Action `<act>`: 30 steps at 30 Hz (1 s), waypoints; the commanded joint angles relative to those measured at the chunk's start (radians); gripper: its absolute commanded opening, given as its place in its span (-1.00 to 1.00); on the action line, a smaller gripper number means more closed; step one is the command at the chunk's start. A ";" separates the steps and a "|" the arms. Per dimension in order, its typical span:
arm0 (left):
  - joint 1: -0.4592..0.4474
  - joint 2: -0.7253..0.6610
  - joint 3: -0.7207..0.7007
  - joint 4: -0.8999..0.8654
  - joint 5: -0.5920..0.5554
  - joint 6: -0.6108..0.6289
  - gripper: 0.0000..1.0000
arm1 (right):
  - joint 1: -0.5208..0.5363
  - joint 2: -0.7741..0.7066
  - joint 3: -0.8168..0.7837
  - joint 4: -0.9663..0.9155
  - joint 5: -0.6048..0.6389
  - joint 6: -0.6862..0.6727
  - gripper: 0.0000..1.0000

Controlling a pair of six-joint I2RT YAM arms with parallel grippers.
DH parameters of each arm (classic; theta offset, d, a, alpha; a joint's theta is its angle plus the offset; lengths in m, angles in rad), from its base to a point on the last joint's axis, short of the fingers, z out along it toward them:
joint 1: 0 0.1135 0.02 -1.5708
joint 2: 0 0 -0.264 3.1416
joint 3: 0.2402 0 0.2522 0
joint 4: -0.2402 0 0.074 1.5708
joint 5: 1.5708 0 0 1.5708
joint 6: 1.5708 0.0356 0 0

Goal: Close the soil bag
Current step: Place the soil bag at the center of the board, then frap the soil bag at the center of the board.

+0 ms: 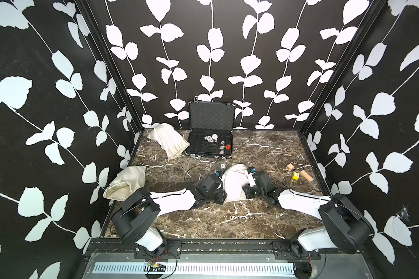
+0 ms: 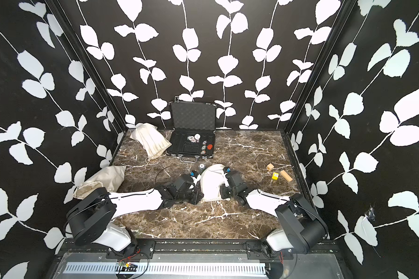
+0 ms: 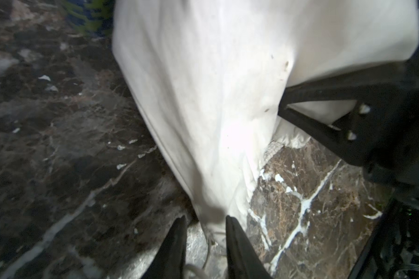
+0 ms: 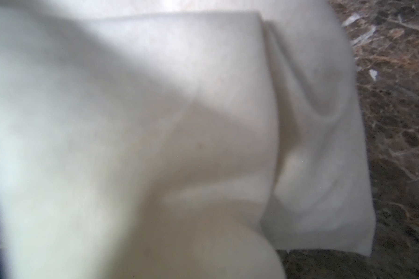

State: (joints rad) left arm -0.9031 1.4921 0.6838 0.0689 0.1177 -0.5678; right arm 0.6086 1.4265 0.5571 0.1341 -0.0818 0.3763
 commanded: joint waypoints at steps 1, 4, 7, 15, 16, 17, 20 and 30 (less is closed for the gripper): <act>-0.005 -0.050 -0.035 0.023 -0.006 -0.022 -0.51 | 0.007 0.022 0.029 0.023 0.043 0.001 -0.62; -0.005 -0.059 -0.039 0.022 -0.003 -0.018 -0.67 | 0.008 0.034 0.033 0.035 0.043 0.007 -0.61; -0.005 -0.059 -0.039 0.026 0.010 -0.021 -0.94 | 0.008 0.043 0.036 0.046 0.049 0.014 -0.61; -0.005 -0.200 0.035 -0.072 -0.080 0.047 -1.00 | 0.008 -0.073 -0.010 0.088 0.110 -0.093 -0.21; -0.005 -0.216 0.064 -0.091 -0.090 0.066 -1.00 | 0.008 -0.116 -0.018 0.088 0.121 -0.123 -0.12; -0.005 -0.228 0.100 -0.118 -0.097 0.085 -1.00 | 0.007 -0.164 -0.024 0.083 0.134 -0.155 -0.05; -0.005 -0.232 0.214 -0.190 -0.110 0.146 -1.00 | 0.008 -0.298 -0.036 0.050 0.188 -0.229 0.11; -0.005 -0.134 0.578 -0.308 -0.147 0.263 -1.00 | 0.037 -0.666 0.004 0.004 0.083 -0.433 0.43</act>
State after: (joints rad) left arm -0.9031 1.3293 1.2011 -0.1707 -0.0109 -0.3630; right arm 0.6250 0.7811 0.5346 0.1402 0.0513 0.0277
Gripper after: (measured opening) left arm 0.044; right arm 0.713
